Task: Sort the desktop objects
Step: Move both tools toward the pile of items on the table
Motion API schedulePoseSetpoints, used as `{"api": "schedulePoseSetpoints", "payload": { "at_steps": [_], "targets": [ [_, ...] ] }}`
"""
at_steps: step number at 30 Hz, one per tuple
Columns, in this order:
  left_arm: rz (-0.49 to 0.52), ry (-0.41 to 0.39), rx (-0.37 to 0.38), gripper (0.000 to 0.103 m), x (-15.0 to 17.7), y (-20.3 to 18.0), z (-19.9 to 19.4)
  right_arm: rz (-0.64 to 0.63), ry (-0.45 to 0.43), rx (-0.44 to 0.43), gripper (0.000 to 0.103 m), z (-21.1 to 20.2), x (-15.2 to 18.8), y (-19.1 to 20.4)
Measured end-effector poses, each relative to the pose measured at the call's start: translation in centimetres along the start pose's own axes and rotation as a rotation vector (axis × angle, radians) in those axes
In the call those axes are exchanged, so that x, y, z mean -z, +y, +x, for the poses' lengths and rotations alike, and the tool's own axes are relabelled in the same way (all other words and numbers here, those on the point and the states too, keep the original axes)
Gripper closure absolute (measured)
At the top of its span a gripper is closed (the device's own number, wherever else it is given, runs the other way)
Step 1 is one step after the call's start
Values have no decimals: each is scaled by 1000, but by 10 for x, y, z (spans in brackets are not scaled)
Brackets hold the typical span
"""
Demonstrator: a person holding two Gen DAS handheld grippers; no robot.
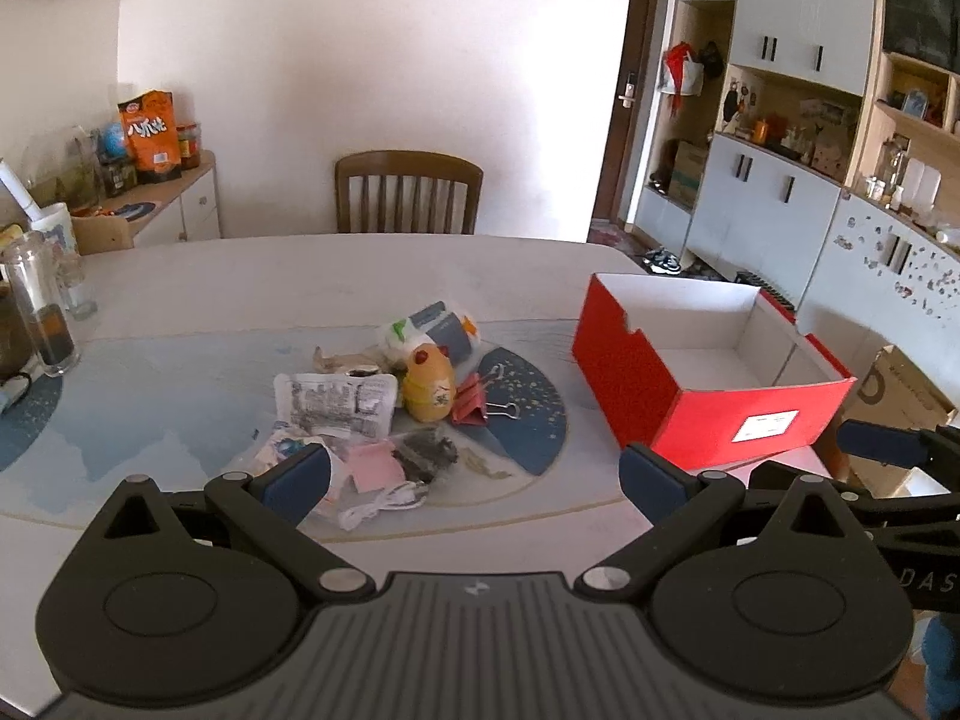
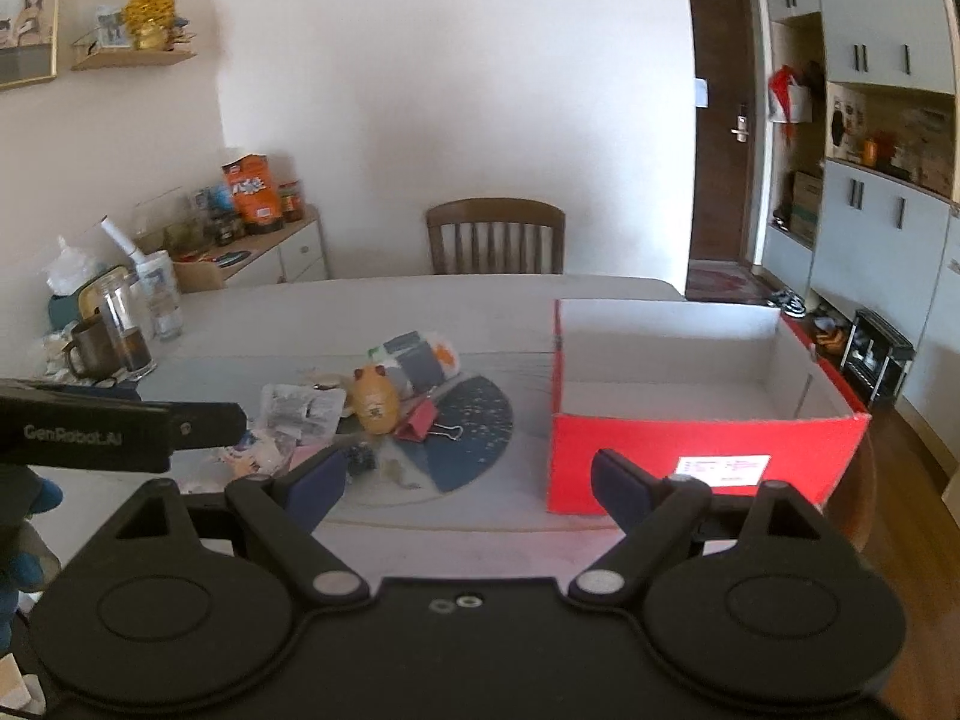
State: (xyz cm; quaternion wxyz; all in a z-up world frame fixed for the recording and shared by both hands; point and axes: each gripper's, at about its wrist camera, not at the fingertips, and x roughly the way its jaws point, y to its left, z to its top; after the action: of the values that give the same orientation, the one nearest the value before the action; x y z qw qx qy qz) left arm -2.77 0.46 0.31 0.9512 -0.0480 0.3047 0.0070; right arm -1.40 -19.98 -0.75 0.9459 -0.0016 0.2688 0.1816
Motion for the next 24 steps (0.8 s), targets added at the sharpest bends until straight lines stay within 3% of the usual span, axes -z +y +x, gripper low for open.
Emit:
{"api": "schedulePoseSetpoints", "payload": {
  "at_steps": [7, 24],
  "targets": [
    [5, 14, -65, 0, -2, 26, 23, 0, 19, -15, 14, 22, -1, 6],
    [104, 141, -26, 0, 5, 90, 110, -10, 158, -35, 15, 113, -4, 39]
  ]
}}
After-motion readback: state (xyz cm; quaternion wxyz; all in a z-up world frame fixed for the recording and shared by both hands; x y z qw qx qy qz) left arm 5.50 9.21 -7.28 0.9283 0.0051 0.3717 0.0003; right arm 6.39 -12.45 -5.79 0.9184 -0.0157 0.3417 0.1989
